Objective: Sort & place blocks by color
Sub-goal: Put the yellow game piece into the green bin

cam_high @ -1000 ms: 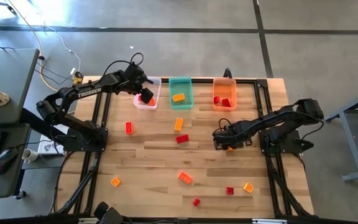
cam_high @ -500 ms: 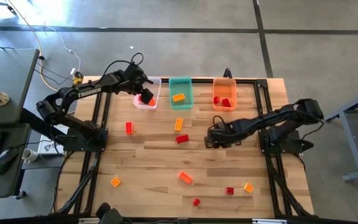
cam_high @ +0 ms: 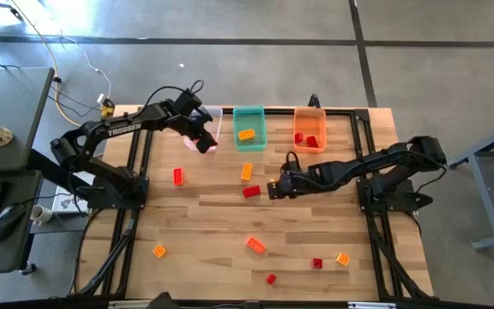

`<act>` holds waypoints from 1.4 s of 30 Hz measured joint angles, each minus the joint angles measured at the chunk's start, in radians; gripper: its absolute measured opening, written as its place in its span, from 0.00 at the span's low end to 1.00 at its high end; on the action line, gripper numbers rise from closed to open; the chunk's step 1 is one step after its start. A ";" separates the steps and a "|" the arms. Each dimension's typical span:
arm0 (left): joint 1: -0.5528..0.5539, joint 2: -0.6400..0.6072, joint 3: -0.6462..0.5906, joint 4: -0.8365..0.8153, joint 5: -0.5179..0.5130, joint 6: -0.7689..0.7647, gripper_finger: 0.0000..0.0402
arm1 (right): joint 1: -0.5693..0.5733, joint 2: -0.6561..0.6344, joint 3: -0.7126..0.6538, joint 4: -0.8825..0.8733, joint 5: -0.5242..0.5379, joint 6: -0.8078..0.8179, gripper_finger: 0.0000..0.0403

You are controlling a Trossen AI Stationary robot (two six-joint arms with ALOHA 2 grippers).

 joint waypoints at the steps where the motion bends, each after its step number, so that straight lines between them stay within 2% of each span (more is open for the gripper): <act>1: -0.011 0.000 0.000 0.006 0.013 -0.005 0.60 | 0.000 0.000 0.002 0.026 0.007 -0.010 0.27; 12: -0.143 0.000 0.000 0.178 0.283 -0.176 0.60 | 0.000 0.000 0.003 0.283 0.051 -0.180 0.27; 18: -0.215 0.000 0.000 0.317 0.339 -0.297 0.60 | -0.006 0.000 0.003 0.392 0.061 -0.265 0.27; 29: -0.314 0.000 0.000 0.538 0.330 -0.505 0.60 | -0.035 0.000 0.002 0.587 0.058 -0.382 0.27; 36: -0.340 0.000 0.000 0.583 0.280 -0.540 0.60 | -0.039 0.000 0.001 0.702 0.046 -0.446 0.27; 42: -0.359 0.000 0.000 0.609 0.269 -0.555 0.60 | -0.039 0.000 0.001 0.717 0.020 -0.460 0.27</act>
